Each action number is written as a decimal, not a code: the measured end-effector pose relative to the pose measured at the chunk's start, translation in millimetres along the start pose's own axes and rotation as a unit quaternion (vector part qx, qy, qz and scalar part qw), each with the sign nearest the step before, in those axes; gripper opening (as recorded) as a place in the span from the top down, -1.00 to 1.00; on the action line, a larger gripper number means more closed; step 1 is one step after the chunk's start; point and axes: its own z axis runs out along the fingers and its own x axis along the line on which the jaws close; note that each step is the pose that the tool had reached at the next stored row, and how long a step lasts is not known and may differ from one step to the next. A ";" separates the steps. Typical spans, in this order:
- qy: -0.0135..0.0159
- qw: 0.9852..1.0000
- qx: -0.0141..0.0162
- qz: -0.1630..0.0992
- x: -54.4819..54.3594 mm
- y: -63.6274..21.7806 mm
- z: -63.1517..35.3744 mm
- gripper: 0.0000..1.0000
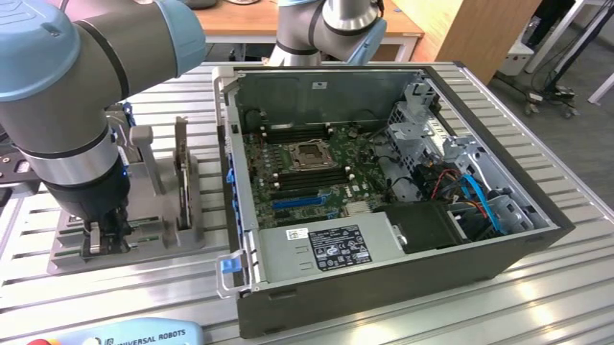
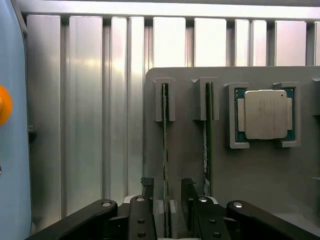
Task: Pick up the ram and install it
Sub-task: 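Pick up the ram and move it above insertion slot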
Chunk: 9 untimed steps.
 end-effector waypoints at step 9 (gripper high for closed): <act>0.000 1.000 0.000 -0.004 0.0 0.0 1.1 0.29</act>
